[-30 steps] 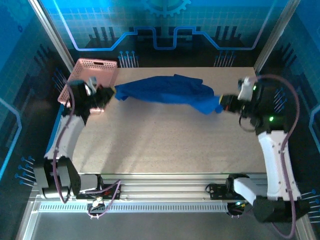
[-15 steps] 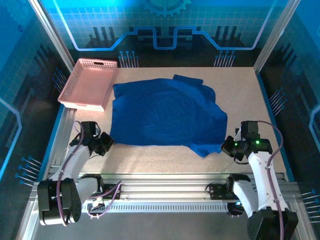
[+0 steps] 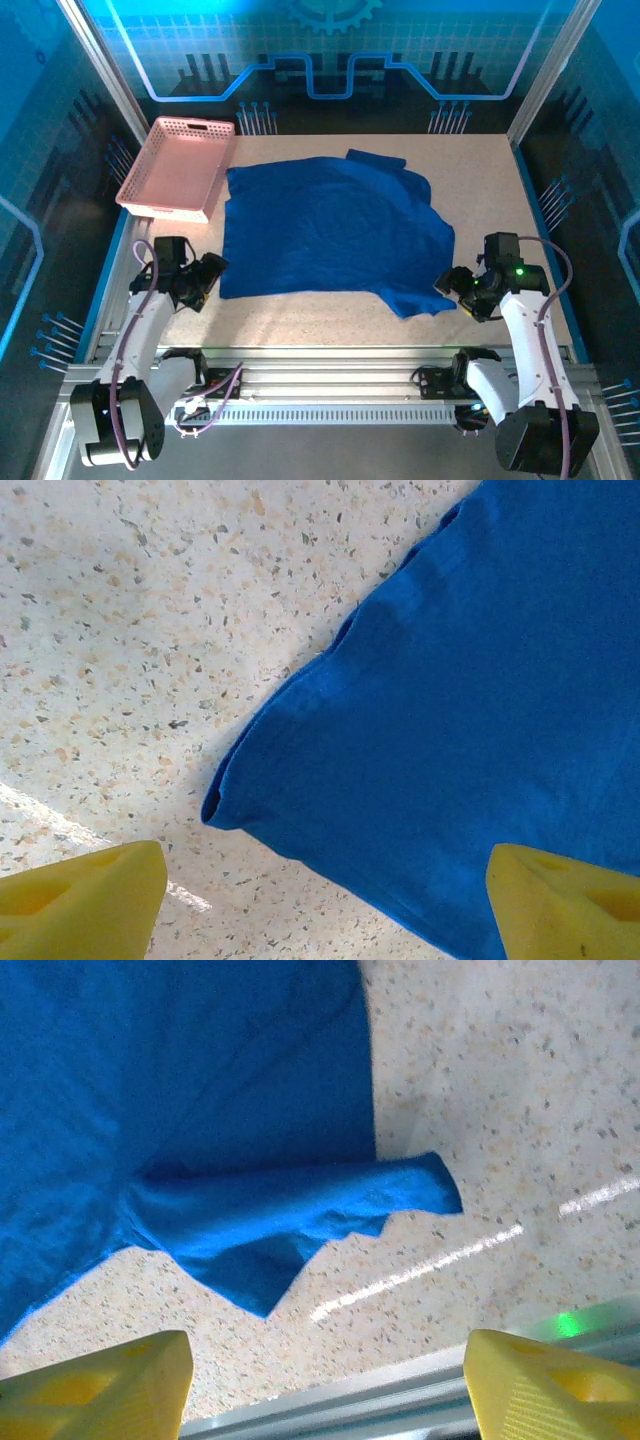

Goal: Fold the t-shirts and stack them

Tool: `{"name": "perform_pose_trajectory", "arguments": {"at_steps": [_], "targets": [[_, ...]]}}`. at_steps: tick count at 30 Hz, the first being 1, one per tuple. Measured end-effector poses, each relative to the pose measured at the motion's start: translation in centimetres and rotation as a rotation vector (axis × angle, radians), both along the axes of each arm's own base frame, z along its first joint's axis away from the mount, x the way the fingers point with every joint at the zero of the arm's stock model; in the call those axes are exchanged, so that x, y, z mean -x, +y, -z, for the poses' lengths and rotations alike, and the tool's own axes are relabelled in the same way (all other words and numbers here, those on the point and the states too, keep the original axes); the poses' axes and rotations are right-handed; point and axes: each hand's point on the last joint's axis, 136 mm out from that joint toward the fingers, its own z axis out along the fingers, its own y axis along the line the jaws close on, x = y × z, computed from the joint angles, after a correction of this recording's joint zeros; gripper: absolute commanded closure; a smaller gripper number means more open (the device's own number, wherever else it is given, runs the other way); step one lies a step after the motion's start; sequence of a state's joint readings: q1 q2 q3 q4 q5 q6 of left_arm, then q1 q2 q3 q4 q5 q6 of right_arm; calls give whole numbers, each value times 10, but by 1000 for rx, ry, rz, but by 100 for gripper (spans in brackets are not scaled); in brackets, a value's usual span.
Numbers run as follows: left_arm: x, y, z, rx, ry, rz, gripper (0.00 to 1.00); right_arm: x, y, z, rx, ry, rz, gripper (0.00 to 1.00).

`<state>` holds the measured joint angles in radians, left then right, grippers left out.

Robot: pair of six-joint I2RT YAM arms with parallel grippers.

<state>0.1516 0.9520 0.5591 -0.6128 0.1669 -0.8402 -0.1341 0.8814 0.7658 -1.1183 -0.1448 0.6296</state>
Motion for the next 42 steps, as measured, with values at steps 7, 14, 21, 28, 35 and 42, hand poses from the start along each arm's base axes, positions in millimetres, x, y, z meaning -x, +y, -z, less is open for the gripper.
{"name": "perform_pose_trajectory", "arguments": {"at_steps": [7, 14, 21, 28, 35, 42], "targets": [[-6, -8, 20, 56, 54, 23, 21, 10, -1, 23, -2, 104, 21, 31], [-22, -14, 37, 103, 57, 47, 38, -5, -3, 54, -18, 153, 58, 64], [-23, -17, 56, 134, 118, 55, 54, -27, -7, 61, -7, 114, 65, 93], [-5, -12, 55, 95, 202, 55, 44, -31, -9, 59, 5, 84, 62, 100], [14, -7, 54, 59, 263, 45, 34, -32, -8, 57, 3, 73, 58, 100], [20, -5, 35, 28, 245, 59, 27, -32, -4, 54, 0, 58, 42, 100]]}}
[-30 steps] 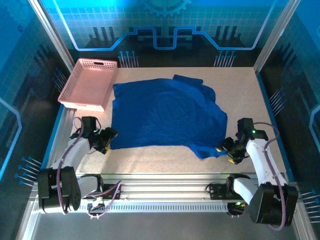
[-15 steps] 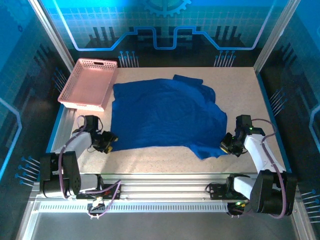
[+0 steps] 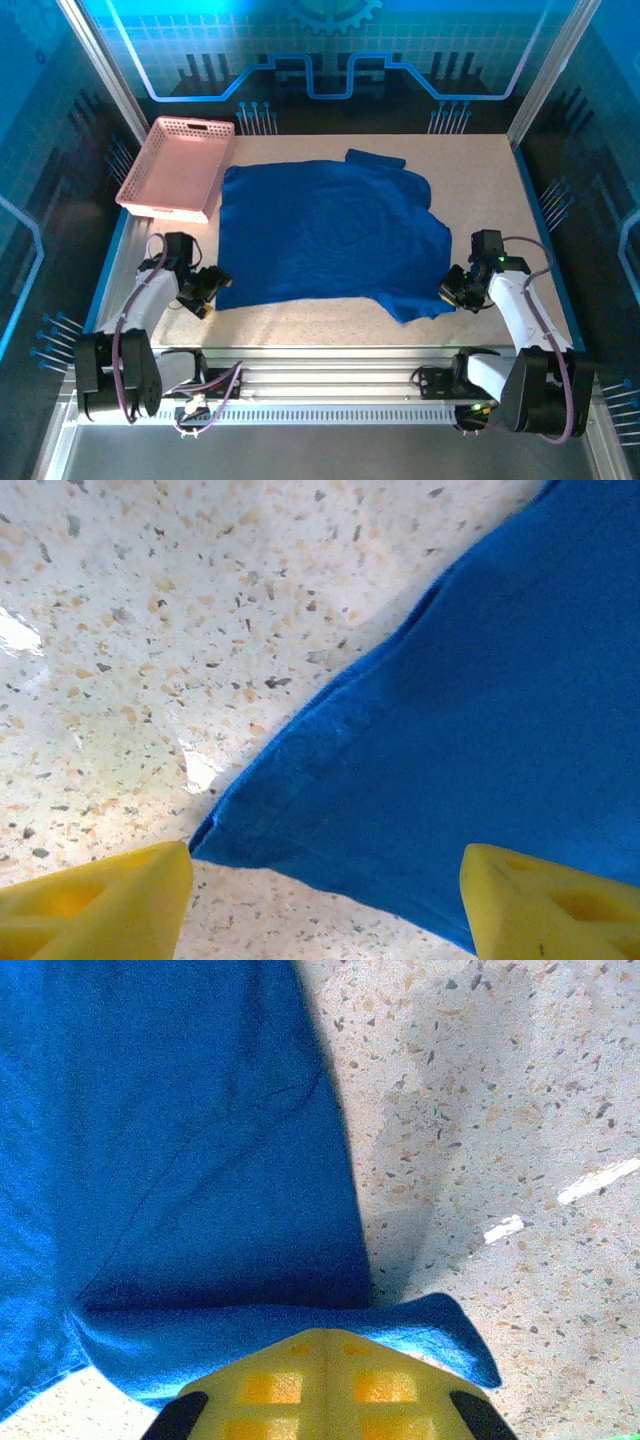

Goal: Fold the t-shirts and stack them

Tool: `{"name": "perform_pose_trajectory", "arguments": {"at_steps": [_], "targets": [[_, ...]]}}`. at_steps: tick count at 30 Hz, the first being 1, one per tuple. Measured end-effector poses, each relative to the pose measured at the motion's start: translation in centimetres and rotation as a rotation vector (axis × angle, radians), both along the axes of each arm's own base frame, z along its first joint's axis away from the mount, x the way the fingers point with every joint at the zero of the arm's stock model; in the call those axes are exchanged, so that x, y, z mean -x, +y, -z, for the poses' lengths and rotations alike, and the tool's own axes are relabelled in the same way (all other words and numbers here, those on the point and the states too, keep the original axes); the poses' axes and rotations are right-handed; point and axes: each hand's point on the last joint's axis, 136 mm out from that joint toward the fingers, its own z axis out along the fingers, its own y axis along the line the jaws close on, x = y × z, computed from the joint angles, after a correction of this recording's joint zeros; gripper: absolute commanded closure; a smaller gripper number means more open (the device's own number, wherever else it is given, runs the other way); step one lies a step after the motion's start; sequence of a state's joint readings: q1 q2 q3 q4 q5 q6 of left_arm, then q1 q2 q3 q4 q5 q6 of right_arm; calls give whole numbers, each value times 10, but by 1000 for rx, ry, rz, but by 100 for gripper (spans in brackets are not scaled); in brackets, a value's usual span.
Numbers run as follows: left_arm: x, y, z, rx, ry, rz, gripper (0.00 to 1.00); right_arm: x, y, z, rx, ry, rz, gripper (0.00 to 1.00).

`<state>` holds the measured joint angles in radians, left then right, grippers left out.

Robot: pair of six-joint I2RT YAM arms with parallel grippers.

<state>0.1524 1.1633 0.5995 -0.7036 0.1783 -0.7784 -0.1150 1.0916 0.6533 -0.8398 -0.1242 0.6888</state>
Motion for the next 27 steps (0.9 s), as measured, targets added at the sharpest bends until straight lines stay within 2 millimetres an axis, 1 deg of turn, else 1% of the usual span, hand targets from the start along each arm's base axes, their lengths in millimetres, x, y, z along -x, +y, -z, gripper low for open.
{"name": "perform_pose_trajectory", "arguments": {"at_steps": [4, 5, 6, 7, 8, 10, 12, 14, 16, 17, 21, 24, 27], "targets": [[1, 0, 2, 1, 4, 0, 29, 2, 1, 0, 1, 8, -5, 100], [2, -1, 5, 2, 10, 1, 29, 4, 1, 1, 2, 14, -5, 91], [4, -2, 10, 6, 22, 1, 30, 6, 1, 1, 7, 23, -8, 71], [6, -3, 15, 8, 36, 2, 31, 9, 0, 2, 14, 36, -8, 57], [8, -5, 20, 10, 49, 7, 34, 12, -1, 2, 21, 46, -8, 50], [9, -7, 26, 8, 75, 9, 42, 18, -4, 1, 41, 64, -8, 46], [13, -5, 31, -1, 107, -8, 56, 23, -5, 0, 51, 78, -8, 44], [19, -2, 35, -20, 152, -25, 73, 28, -7, 0, 63, 99, -8, 44], [23, 1, 36, -36, 184, -34, 84, 32, -9, 1, 77, 115, -8, 44], [24, 1, 35, -43, 193, -39, 87, 32, -9, 1, 80, 116, -5, 44], [25, 2, 35, -57, 206, -40, 91, 32, -10, 6, 79, 122, 11, 45], [25, 2, 34, -59, 209, -36, 92, 31, -10, 16, 75, 128, 29, 49], [25, 2, 34, -60, 208, -36, 92, 25, -7, 23, 59, 131, 39, 52]]}}
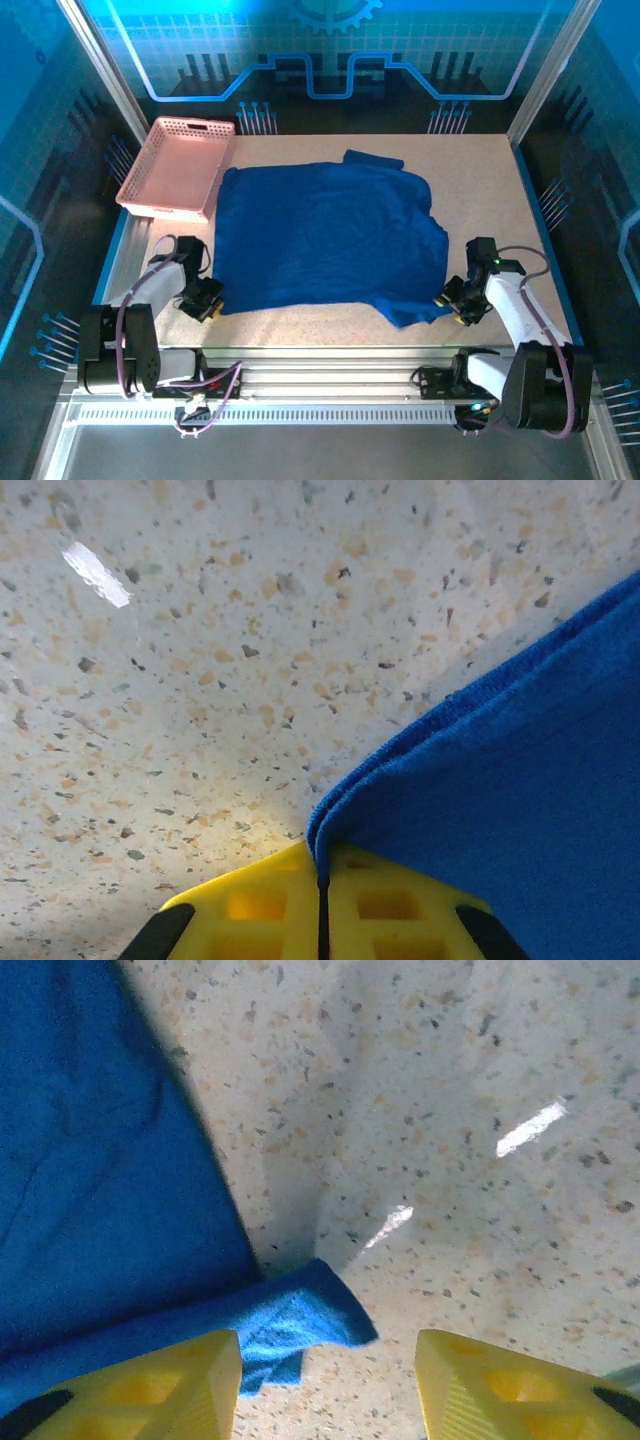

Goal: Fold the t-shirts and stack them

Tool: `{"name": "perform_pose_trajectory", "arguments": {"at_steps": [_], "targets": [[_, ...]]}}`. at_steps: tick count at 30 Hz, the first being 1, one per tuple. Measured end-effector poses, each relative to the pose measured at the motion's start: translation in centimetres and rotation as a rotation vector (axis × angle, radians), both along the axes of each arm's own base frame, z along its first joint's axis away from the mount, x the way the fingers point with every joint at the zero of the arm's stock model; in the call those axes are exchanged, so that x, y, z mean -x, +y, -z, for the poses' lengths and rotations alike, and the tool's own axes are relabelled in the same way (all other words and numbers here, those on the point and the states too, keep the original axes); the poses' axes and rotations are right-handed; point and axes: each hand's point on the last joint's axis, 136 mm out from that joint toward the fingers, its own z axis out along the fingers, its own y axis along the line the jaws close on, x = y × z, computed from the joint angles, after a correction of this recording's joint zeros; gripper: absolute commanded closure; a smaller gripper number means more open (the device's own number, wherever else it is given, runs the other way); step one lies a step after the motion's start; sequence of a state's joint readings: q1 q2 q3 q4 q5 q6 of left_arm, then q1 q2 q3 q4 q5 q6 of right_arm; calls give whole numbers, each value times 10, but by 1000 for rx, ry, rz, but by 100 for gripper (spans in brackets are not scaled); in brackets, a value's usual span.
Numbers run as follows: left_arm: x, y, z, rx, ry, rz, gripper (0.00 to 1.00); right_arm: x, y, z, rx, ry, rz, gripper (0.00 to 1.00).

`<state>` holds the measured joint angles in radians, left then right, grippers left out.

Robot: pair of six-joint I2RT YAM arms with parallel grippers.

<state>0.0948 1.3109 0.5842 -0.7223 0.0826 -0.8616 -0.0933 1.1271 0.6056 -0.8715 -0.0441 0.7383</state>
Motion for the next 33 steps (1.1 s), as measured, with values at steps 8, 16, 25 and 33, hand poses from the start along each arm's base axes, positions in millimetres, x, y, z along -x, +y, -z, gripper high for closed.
{"name": "perform_pose_trajectory", "arguments": {"at_steps": [8, 16, 25, 33], "targets": [[0, 0, -1, 0, -4, 2, 93, -14, 9, 5, -30, -27, -2, 93], [-2, -1, -2, 2, -16, 8, 94, -17, 11, -7, -37, -60, -6, 100], [-6, -4, -3, 17, -32, 14, 94, -13, 10, -22, -29, -91, -18, 100], [-33, -19, -16, 85, -159, 44, 94, -25, 17, -41, -59, -142, -37, 100]]}}
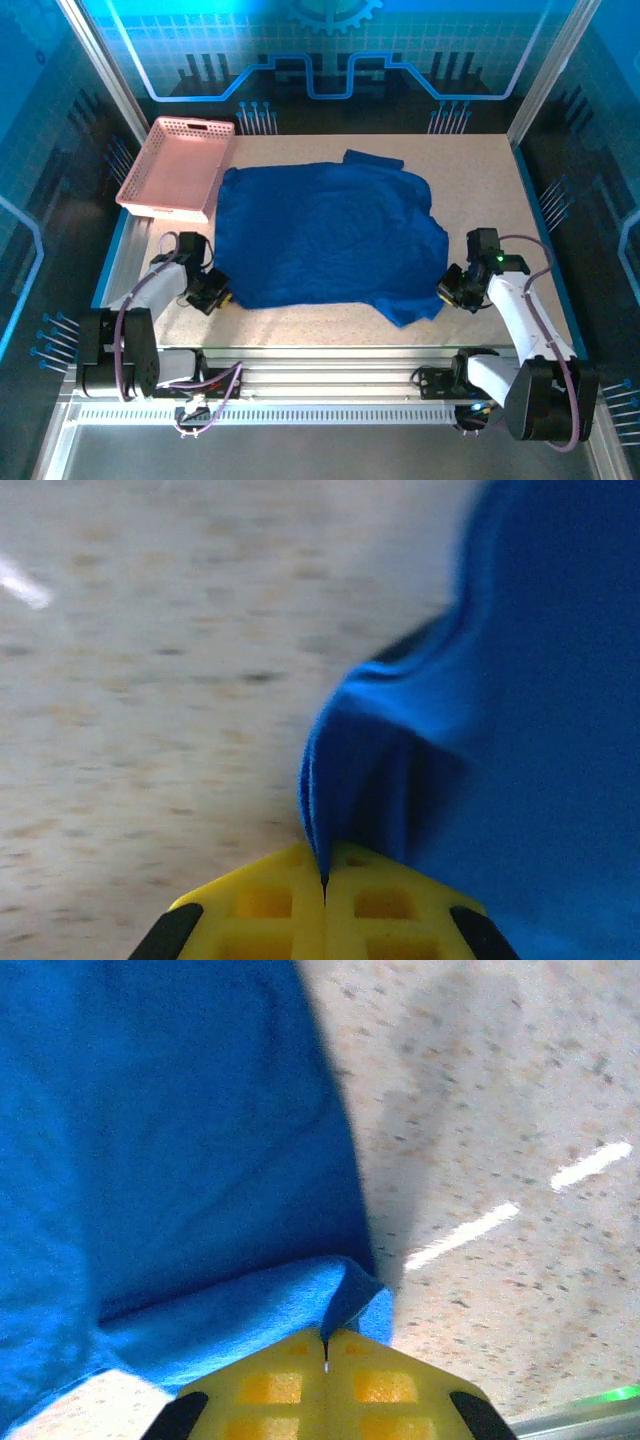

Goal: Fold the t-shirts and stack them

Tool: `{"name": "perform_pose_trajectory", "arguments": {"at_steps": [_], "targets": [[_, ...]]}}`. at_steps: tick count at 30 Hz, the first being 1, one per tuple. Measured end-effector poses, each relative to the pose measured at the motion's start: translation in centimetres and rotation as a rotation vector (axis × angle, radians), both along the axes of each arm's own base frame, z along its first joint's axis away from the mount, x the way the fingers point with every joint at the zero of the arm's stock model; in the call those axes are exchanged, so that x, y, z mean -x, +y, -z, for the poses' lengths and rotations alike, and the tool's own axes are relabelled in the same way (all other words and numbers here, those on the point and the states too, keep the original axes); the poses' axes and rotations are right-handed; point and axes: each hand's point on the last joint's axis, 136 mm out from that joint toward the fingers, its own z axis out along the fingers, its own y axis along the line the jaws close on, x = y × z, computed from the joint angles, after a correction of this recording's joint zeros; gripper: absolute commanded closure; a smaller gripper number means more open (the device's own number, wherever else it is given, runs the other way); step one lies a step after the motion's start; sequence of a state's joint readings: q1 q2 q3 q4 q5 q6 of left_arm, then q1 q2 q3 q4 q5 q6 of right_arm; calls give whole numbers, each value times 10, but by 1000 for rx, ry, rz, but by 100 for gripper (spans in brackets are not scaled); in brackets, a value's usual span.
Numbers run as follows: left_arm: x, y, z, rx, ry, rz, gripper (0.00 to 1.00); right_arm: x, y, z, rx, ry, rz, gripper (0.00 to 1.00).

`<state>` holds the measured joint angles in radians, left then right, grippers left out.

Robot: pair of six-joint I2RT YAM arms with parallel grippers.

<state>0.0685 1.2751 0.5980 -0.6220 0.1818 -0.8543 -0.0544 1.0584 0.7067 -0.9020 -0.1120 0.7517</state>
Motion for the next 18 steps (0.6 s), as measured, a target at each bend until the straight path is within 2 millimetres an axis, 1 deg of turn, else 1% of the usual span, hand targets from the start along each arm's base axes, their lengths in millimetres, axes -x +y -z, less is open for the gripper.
{"name": "perform_pose_trajectory", "arguments": {"at_steps": [2, 6, 9, 12, 18], "targets": [[-15, -4, -17, 20, -70, 10, 94, -11, 3, -15, -10, -45, -13, 100], [-53, -5, -61, 25, -224, 33, 94, -40, 10, -48, -21, -132, -54, 100], [-74, -5, -85, 21, -302, 45, 94, -63, 11, -63, -18, -165, -77, 100], [-87, -4, -93, 18, -320, 60, 95, -83, 11, -68, -9, -167, -104, 100], [-102, 0, -79, 16, -266, 66, 95, -121, 8, -68, 20, -160, -159, 100]]}}
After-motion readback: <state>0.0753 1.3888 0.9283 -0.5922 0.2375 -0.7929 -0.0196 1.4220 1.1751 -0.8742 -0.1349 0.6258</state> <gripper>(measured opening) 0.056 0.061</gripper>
